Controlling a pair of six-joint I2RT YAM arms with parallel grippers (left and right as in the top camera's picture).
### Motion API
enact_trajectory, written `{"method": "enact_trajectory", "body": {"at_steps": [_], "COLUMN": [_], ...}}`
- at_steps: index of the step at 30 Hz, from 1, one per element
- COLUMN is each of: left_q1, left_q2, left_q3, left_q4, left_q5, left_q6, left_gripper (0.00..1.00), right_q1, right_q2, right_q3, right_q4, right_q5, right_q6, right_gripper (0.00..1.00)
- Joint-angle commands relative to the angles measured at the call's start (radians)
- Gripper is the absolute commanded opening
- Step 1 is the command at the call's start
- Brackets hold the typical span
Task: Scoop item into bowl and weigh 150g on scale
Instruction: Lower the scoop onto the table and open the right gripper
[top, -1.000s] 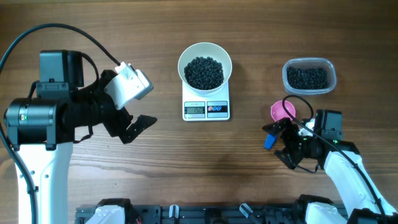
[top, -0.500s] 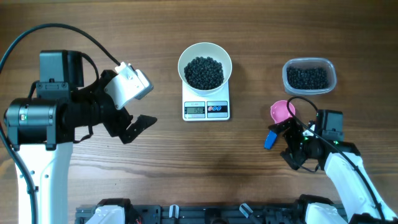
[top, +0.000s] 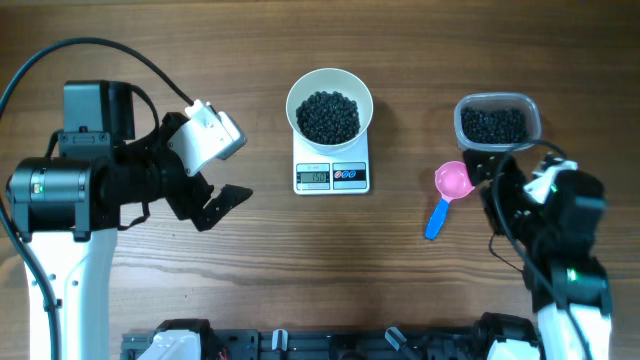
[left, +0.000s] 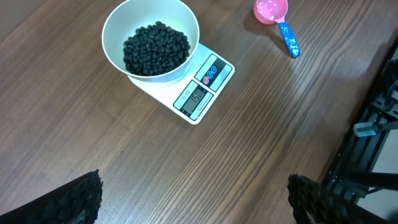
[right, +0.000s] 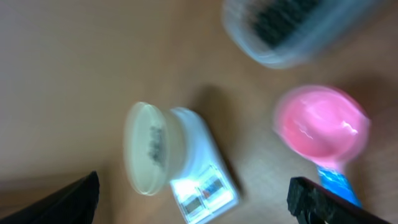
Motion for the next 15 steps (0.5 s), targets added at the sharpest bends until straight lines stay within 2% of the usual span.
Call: {"method": "enact_trajectory", "body": {"at_steps": [1,5,8,11,15], "left_q1": [0.007,0.007,0.007,0.007,0.007], "left_q2": [-0.003,-0.003,-0.003,-0.003,-0.003], "left_q3": [0.013,0.013,0.013,0.013,0.013], "left_q4": [0.000,0.000,0.000,0.000,0.000], "left_q5": [0.000,0.000,0.000,0.000,0.000], "left_q6": [0.016,0.016,0.016,0.016,0.016], "left_gripper": [1.00,1.00,1.00,1.00,1.00], "right_q1": [0.002,0.002,0.002,0.002,0.002], "right_q2": [-0.135,-0.259,-0.307,-0.314,-0.311], "right_q3": [0.030,0.030,0.030,0.030,0.029], "right_q4": [0.072,0.116,0.111,0.092,-0.018], "right_q5": [0.002,0.002,-0.007,-0.005,-0.005], "right_q6": [0.027,0.033,0.091,0.160,0.315], "right_gripper": [1.00,0.99,0.99,1.00,1.00]}}
